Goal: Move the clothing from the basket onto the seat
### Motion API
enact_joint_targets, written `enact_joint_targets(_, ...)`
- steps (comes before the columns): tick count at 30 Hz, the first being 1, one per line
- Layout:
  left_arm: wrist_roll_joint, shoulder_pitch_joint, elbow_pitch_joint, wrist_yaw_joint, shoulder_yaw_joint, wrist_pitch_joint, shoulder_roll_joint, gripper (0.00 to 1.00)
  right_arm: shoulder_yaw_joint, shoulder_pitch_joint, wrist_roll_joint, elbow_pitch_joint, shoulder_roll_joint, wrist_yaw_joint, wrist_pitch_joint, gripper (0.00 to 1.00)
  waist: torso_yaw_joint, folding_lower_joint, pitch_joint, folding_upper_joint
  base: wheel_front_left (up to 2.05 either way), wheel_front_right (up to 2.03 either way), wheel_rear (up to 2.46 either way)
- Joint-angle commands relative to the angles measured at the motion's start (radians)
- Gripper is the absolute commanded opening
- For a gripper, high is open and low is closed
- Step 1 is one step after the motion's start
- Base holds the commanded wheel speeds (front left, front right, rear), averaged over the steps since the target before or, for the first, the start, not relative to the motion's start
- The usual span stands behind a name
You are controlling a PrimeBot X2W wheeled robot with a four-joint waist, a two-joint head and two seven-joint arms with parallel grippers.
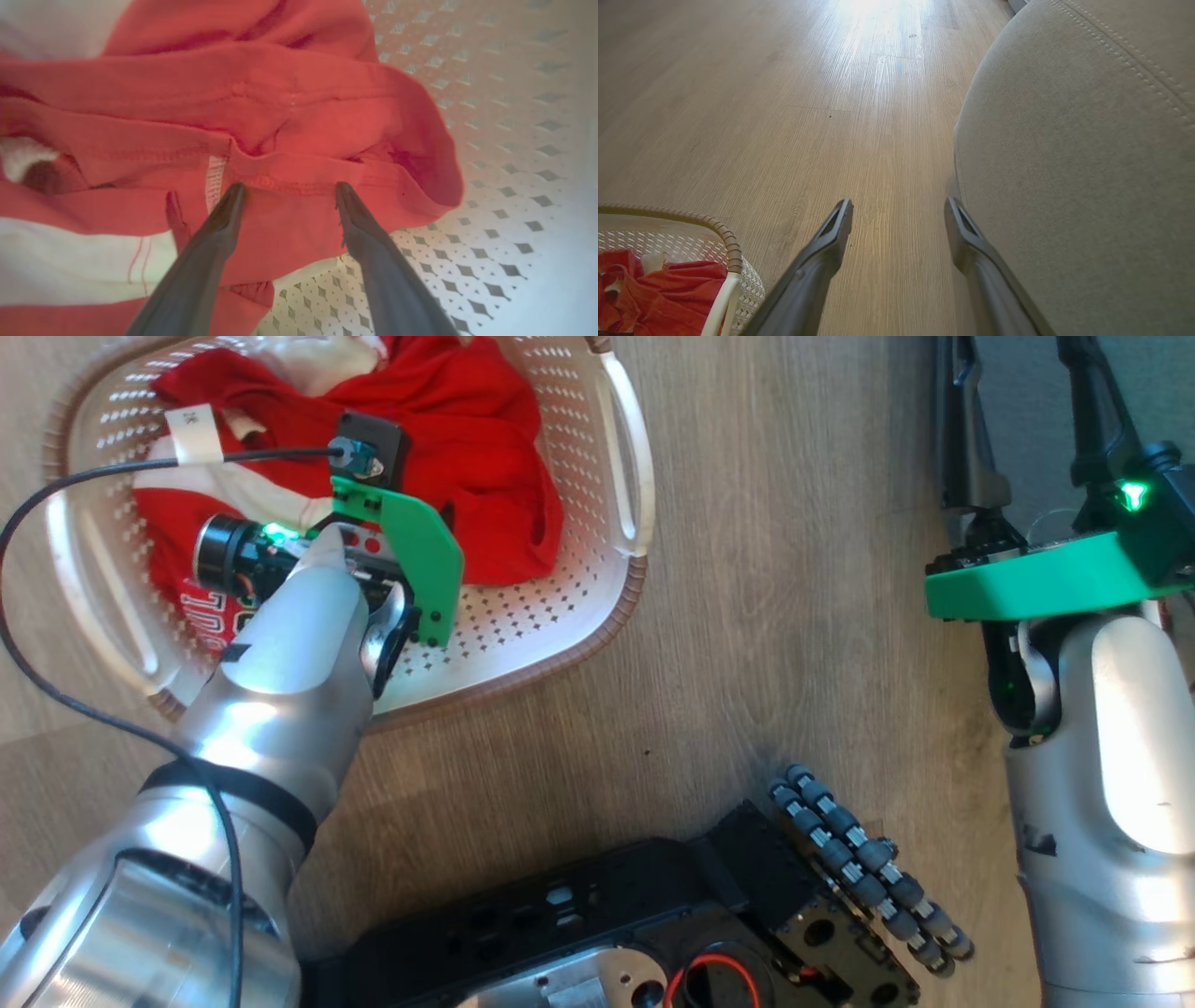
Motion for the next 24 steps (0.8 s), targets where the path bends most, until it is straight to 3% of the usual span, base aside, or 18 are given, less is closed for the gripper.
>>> enact_joint_targets(1, 0.002, 0.005, 0.009, 0.011, -0.006, 0.0, 0.013, 1.0, 0.009, 0.042, 0.013, -0.031, 0.004, 0.0, -0.006, 1.0, -0.009, -0.0001, 0.007, 0.0, 0.0, 0.0, 0.0)
enact_joint_targets(9, -0.007, -0.009, 0.067, 0.029, -0.055, 0.003, 0.013, 1.0, 0.0, 0.057, 0.02, -0.038, 0.004, 0.0, -0.006, 1.0, -0.017, -0.0001, 0.014, 0.0, 0.0, 0.0, 0.0)
enact_joint_targets(10, -0.01, -0.009, 0.071, 0.03, -0.06, 0.007, 0.013, 0.9, 0.001, 0.059, 0.02, -0.038, 0.004, 0.0, -0.006, 1.0, -0.018, -0.0001, 0.014, 0.0, 0.0, 0.0, 0.0)
enact_joint_targets(11, -0.013, -0.008, 0.074, 0.029, -0.065, 0.009, 0.013, 0.02, 0.001, 0.059, 0.021, -0.039, 0.004, 0.0, -0.006, 1.0, -0.018, -0.0001, 0.013, 0.0, 0.0, 0.0, 0.0)
enact_joint_targets(15, -0.021, -0.012, 0.075, 0.016, -0.086, -0.009, 0.013, 0.0, 0.001, 0.057, 0.024, -0.037, 0.004, 0.0, -0.006, 1.0, -0.018, -0.0001, 0.008, 0.0, 0.0, 0.0, 0.0)
enact_joint_targets(18, -0.051, -0.011, 0.04, 0.009, -0.076, -0.088, 0.013, 0.0, -0.009, 0.059, 0.023, -0.03, 0.004, 0.0, -0.006, 1.0, -0.001, -0.0001, -0.025, 0.0, 0.0, 0.0, 0.0)
enact_joint_targets(20, -0.099, 0.008, 0.003, 0.001, -0.053, -0.193, 0.013, 0.0, -0.021, 0.069, 0.013, -0.021, 0.004, 0.0, -0.006, 1.0, 0.028, -0.0001, -0.089, 0.0, 0.0, 0.0, 0.0)
enact_joint_targets(24, -0.15, 0.044, -0.016, -0.021, -0.016, -0.262, 0.013, 0.0, -0.037, 0.092, -0.011, -0.007, 0.0, 0.0, -0.006, 1.0, 0.074, -0.0001, -0.191, 0.0, 0.0, 0.0, 0.0)
